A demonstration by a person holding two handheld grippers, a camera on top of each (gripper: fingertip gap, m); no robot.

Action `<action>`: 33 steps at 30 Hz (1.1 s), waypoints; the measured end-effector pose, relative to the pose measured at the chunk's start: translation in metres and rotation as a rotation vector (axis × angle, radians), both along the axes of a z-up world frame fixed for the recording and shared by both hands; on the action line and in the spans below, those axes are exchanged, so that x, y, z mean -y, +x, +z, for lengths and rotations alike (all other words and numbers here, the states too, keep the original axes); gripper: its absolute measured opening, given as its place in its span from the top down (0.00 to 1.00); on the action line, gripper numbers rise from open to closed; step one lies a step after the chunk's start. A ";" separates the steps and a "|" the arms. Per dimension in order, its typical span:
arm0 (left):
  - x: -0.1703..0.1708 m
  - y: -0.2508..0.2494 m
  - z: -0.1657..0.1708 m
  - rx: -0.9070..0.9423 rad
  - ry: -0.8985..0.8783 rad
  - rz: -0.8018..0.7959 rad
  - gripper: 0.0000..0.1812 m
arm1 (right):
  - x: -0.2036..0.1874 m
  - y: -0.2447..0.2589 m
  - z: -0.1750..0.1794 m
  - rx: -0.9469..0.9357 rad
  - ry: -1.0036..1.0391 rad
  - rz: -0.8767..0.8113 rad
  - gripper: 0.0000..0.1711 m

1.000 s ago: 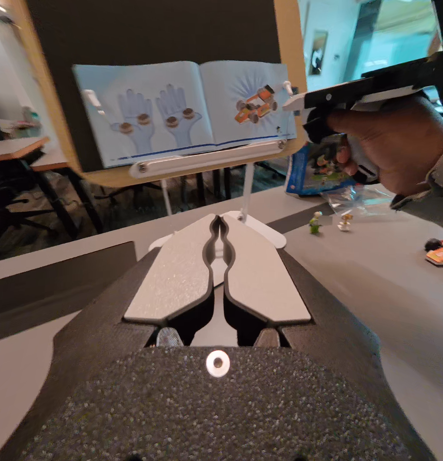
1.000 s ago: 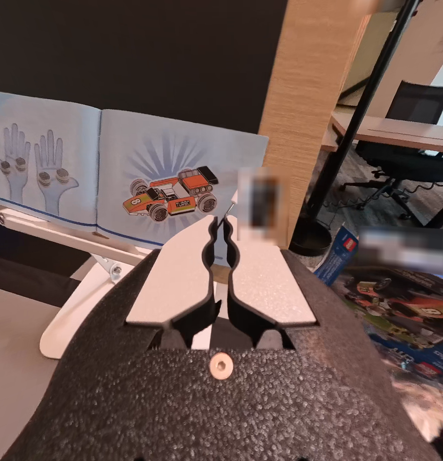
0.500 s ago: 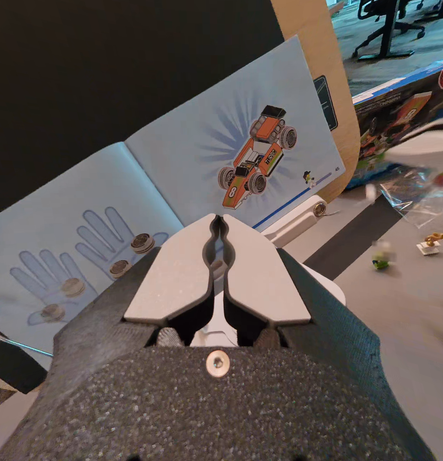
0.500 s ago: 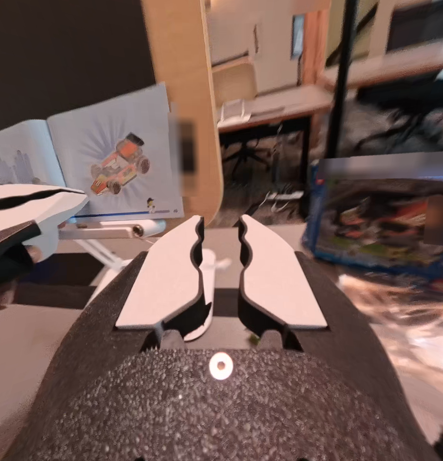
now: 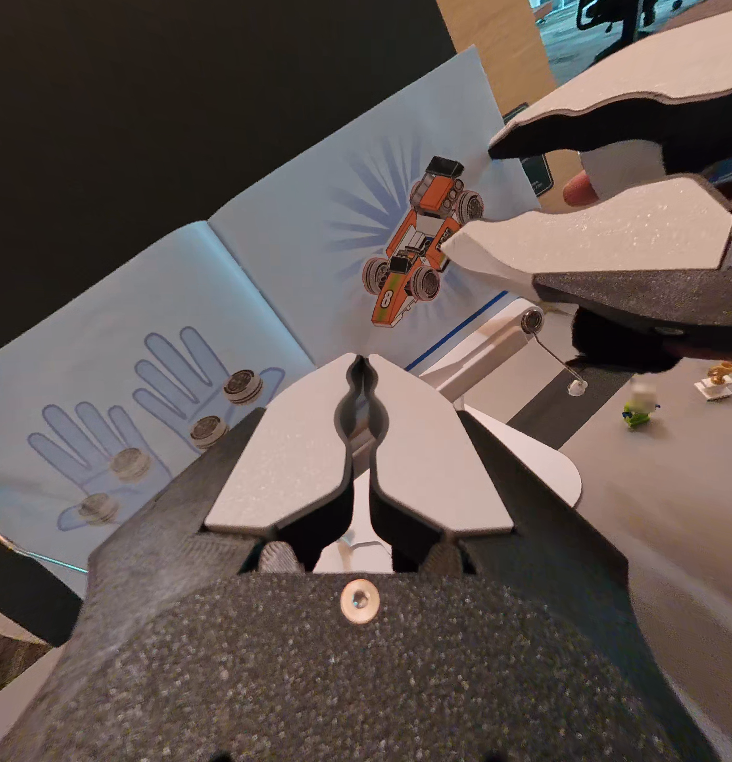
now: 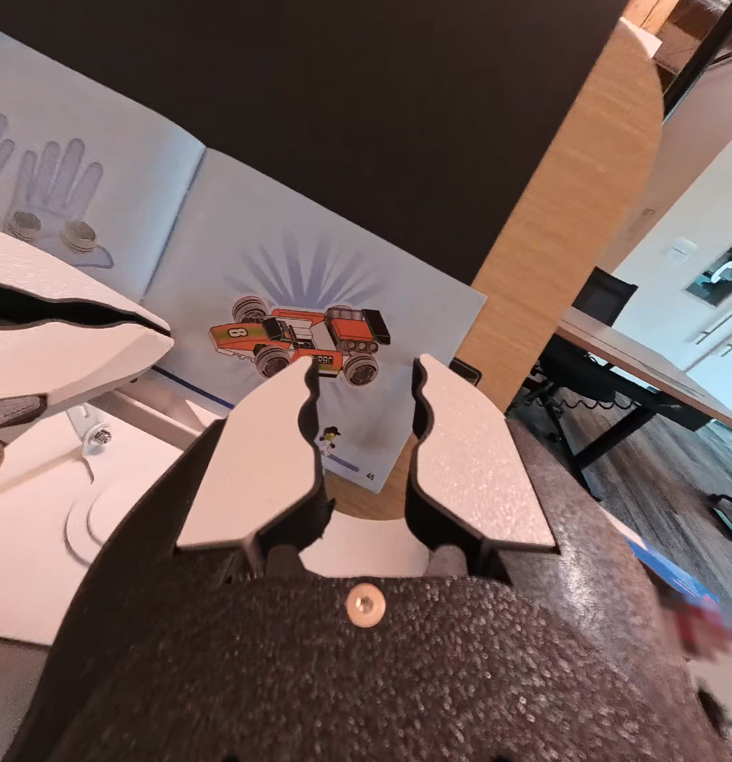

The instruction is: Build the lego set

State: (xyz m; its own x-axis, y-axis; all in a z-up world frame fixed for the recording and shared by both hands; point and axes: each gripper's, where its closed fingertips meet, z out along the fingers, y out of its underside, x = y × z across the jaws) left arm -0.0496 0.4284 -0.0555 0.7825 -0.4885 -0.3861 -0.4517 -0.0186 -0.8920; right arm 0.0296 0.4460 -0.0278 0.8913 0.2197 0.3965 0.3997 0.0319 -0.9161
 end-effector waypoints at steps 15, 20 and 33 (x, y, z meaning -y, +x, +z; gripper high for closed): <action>0.001 -0.012 0.009 0.082 -0.043 -0.026 0.97 | -0.003 -0.013 0.018 0.011 0.014 0.041 0.63; -0.001 -0.011 0.003 0.065 -0.046 -0.021 0.97 | -0.016 -0.011 0.018 0.056 -0.011 0.014 0.66; 0.001 -0.012 0.004 0.081 -0.059 -0.029 0.97 | -0.008 -0.012 0.014 0.048 0.027 0.020 0.88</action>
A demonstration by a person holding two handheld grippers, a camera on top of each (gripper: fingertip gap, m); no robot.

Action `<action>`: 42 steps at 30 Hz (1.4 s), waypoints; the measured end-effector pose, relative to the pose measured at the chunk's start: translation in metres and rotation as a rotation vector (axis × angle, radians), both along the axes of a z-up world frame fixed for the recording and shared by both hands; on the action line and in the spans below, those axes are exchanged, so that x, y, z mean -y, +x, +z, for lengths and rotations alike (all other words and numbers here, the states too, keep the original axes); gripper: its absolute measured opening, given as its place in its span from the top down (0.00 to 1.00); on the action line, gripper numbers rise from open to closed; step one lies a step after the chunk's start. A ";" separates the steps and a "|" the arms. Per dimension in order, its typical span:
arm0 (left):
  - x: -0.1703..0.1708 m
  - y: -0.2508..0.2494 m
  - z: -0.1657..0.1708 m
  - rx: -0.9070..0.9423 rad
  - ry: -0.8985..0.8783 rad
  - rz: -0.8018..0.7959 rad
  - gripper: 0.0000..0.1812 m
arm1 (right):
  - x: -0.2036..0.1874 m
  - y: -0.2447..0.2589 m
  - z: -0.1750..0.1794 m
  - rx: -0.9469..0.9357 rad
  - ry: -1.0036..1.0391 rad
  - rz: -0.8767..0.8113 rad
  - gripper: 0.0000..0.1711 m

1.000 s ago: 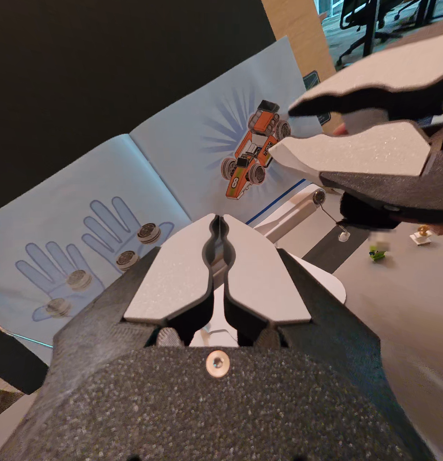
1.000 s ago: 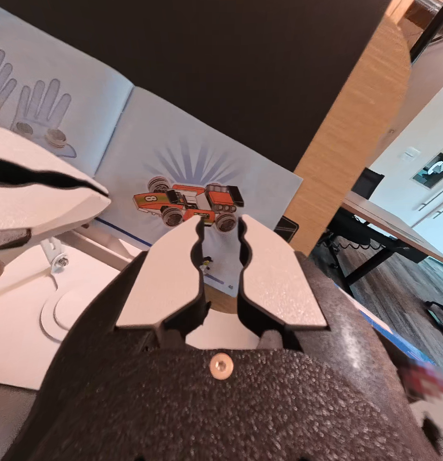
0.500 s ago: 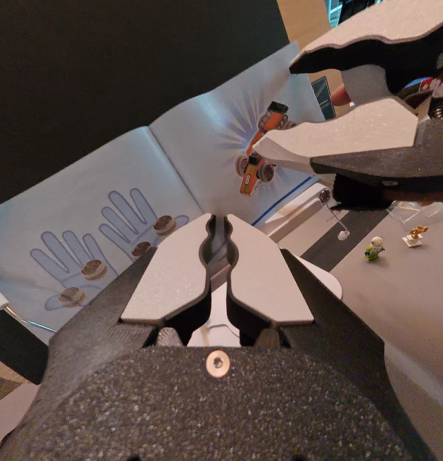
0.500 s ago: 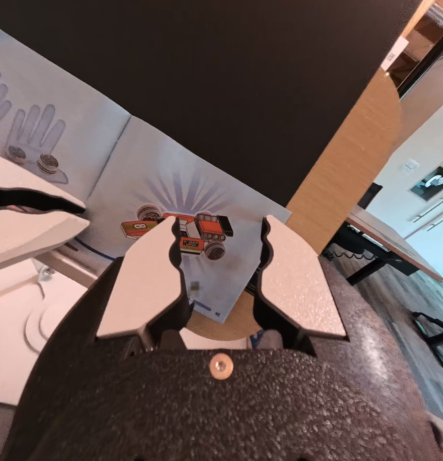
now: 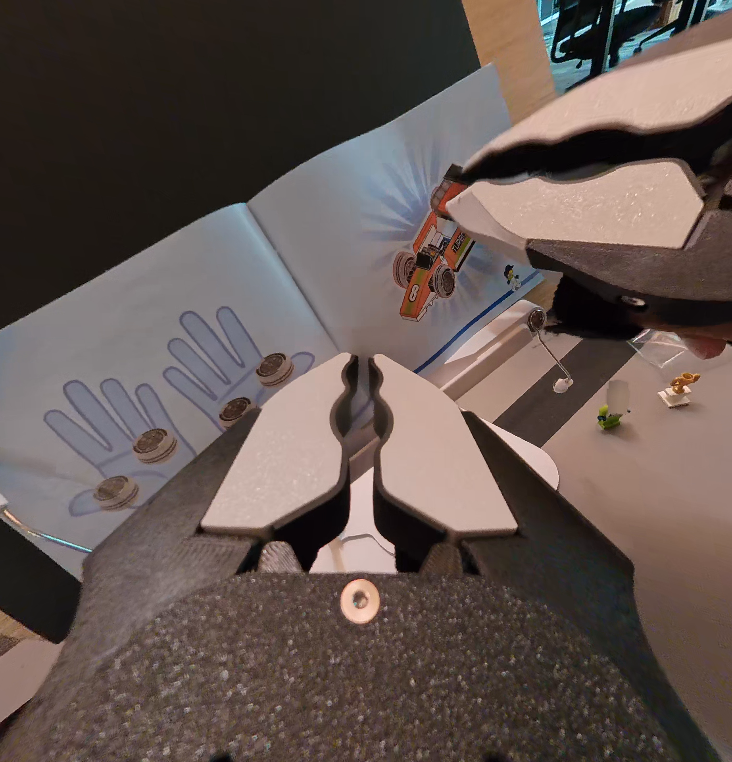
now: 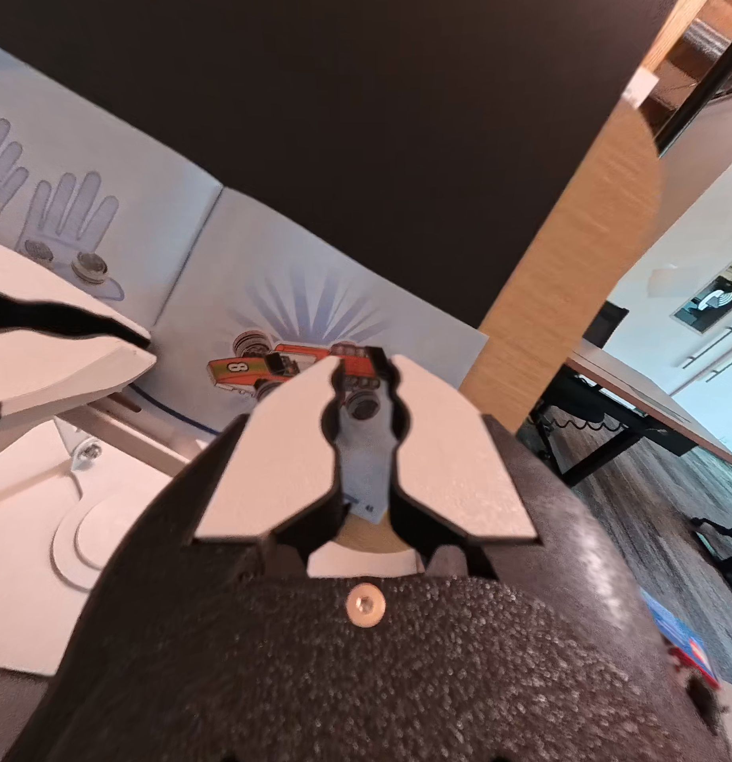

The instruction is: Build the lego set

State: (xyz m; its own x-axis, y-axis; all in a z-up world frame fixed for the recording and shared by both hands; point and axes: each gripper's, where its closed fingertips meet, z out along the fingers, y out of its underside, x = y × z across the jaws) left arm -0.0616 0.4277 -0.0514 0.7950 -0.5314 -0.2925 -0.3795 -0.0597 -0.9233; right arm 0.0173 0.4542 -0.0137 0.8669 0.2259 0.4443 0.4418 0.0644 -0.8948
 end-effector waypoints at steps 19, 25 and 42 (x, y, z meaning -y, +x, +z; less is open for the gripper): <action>-0.001 -0.001 -0.002 -0.005 0.025 0.003 0.99 | -0.009 0.003 0.006 -0.032 0.001 0.031 1.00; 0.000 -0.001 -0.003 0.000 0.035 -0.001 0.99 | -0.007 0.011 0.022 -0.059 0.055 0.013 0.72; 0.001 0.001 -0.002 0.003 0.081 -0.005 1.00 | -0.017 0.012 0.015 -0.097 0.005 0.035 0.92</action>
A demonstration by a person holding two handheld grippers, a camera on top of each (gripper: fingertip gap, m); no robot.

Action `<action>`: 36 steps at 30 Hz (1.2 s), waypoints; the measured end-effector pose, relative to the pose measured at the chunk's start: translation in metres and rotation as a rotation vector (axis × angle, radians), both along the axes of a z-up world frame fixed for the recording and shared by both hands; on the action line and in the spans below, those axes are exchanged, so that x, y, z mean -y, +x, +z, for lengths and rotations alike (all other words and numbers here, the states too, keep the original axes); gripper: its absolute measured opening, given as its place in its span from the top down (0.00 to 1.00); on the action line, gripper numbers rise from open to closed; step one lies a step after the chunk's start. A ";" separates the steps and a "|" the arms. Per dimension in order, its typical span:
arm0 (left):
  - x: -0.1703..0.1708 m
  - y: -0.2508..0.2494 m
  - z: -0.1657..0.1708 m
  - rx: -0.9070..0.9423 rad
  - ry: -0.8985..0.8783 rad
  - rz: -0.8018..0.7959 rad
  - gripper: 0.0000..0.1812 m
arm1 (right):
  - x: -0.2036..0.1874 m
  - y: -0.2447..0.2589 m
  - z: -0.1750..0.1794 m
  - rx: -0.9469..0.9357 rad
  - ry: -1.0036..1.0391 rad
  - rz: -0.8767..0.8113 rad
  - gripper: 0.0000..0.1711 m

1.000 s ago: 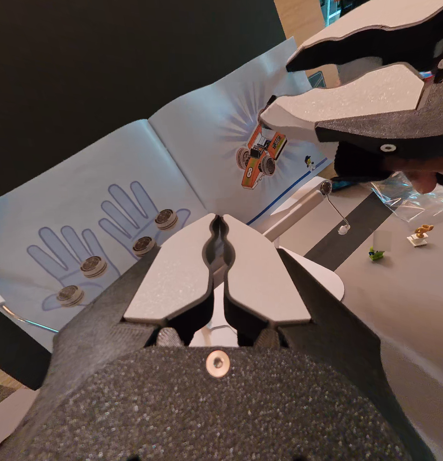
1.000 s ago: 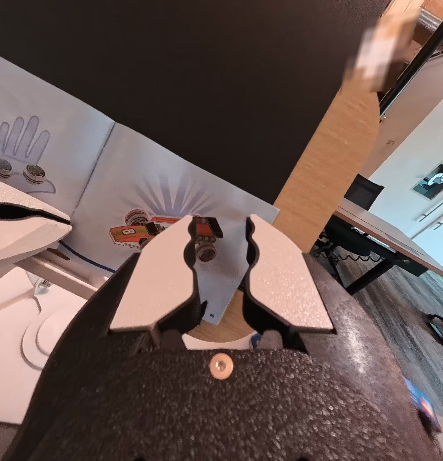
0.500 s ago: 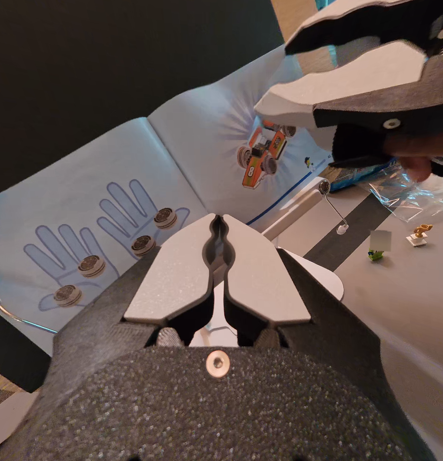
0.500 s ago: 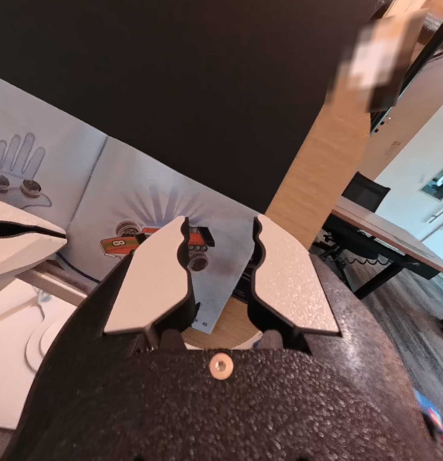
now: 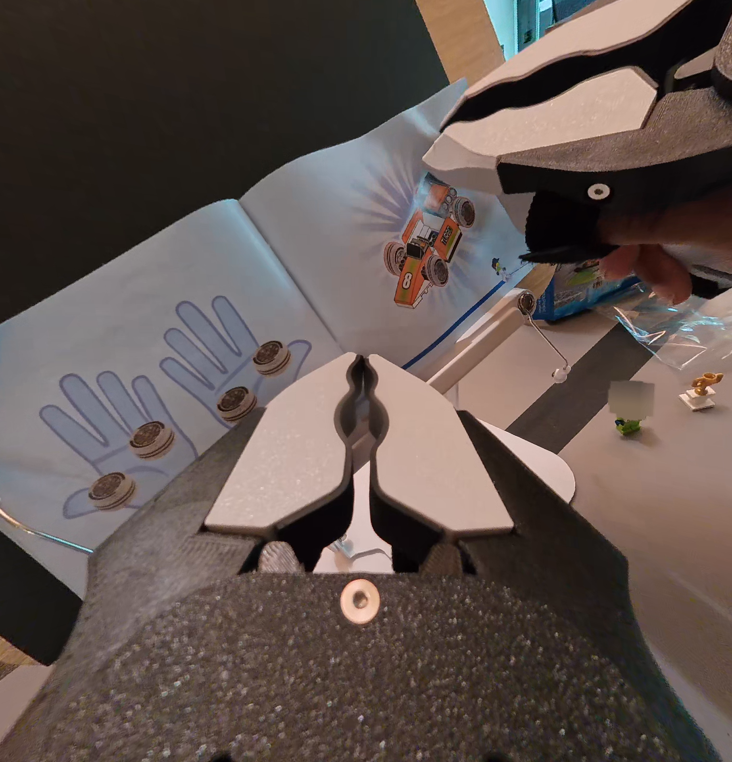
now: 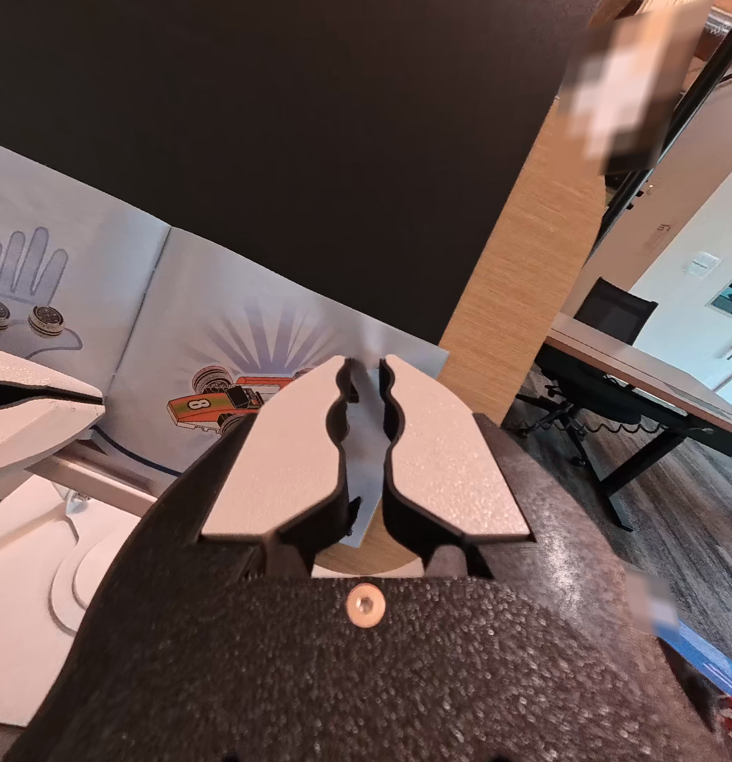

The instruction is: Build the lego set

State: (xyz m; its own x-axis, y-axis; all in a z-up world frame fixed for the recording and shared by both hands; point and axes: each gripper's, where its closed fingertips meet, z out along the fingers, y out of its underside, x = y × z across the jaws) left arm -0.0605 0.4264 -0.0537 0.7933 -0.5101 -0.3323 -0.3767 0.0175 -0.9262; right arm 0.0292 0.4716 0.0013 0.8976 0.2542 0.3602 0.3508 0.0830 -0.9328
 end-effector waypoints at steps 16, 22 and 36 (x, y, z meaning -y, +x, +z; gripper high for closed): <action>0.001 0.001 0.000 -0.004 0.017 0.002 1.00 | -0.003 0.015 0.008 -0.020 -0.002 0.010 0.78; 0.001 0.001 0.000 -0.006 0.026 -0.002 1.00 | -0.003 0.011 0.008 0.042 0.019 0.042 0.81; 0.002 0.001 0.000 0.009 0.006 -0.005 0.99 | 0.010 0.015 0.011 0.193 0.195 -0.070 0.92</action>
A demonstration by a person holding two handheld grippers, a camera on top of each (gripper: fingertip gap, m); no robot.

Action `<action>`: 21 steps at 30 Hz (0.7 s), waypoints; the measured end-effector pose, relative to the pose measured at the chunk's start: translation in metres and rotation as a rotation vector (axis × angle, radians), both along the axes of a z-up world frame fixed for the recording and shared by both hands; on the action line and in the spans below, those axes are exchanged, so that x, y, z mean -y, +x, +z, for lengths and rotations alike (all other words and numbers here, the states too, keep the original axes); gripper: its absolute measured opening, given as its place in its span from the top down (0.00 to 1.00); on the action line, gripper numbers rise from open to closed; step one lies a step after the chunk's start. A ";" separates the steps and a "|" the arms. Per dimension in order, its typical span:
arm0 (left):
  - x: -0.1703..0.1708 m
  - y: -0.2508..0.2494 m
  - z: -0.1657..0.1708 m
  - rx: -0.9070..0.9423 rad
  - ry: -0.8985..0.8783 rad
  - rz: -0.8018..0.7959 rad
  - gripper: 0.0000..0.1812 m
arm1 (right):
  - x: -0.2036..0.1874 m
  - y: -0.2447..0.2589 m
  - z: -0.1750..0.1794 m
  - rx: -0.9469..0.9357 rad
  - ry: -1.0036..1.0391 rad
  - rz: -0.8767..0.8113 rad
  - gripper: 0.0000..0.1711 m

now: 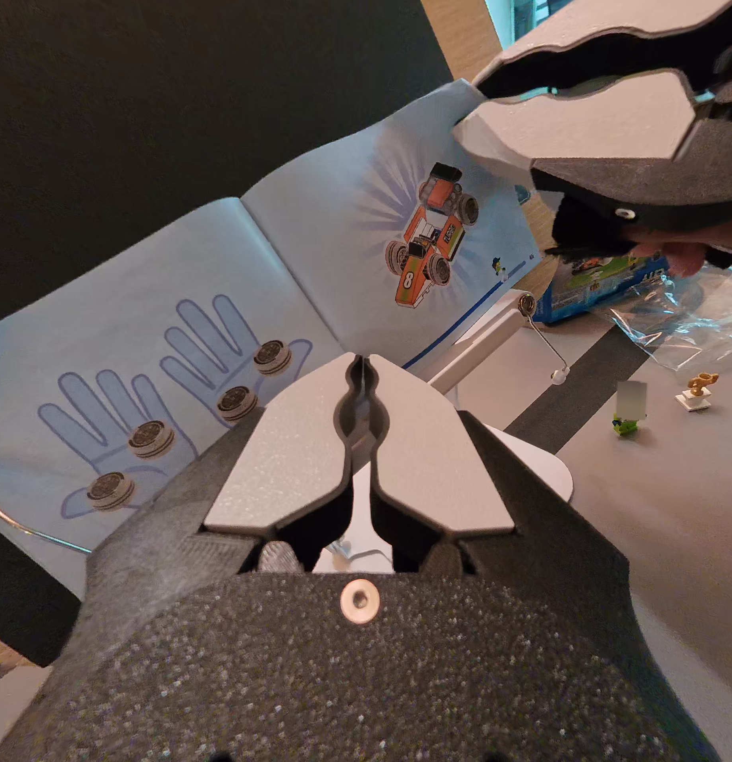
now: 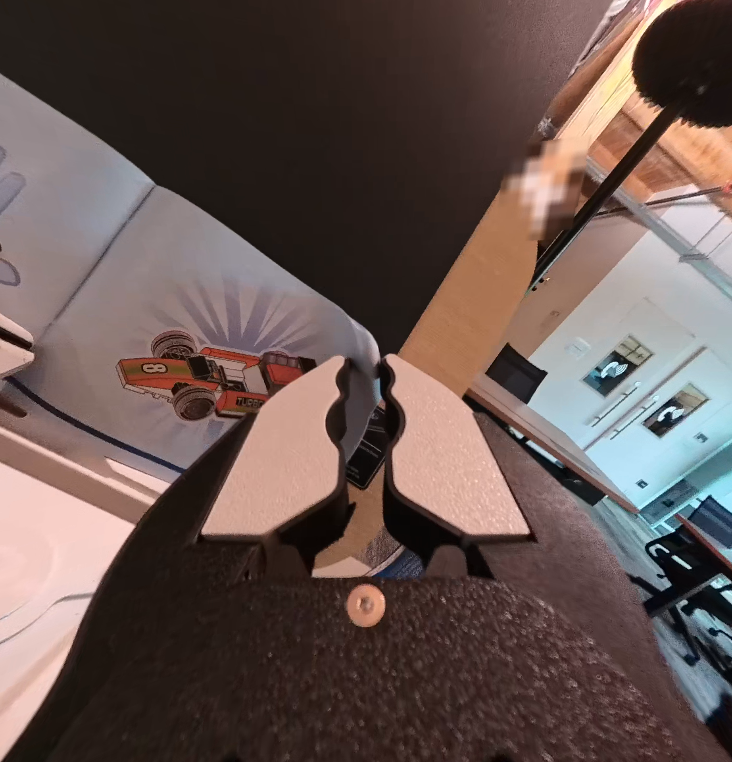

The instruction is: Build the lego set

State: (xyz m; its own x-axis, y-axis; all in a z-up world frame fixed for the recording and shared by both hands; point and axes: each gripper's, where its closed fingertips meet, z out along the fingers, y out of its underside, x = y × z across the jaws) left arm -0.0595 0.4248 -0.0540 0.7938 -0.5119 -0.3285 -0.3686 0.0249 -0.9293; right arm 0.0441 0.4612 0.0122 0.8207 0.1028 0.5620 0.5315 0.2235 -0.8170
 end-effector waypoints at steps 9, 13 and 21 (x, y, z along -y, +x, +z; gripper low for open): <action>0.002 0.003 0.008 0.019 -0.017 0.004 0.96 | 0.014 -0.001 0.000 0.036 0.112 -0.006 0.95; 0.005 0.009 0.016 0.037 -0.016 -0.018 0.95 | 0.023 -0.005 0.000 0.089 0.177 -0.007 0.95; 0.031 0.051 0.045 0.401 -0.223 -0.296 0.85 | 0.035 -0.009 -0.005 0.156 0.260 -0.021 0.96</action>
State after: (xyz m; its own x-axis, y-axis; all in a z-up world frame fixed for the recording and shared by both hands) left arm -0.0083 0.3938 -0.0087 0.6459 -0.7551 0.1124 0.0084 -0.1402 -0.9901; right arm 0.0353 0.4262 0.0076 0.7231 -0.0770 0.6865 0.6525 0.4022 -0.6422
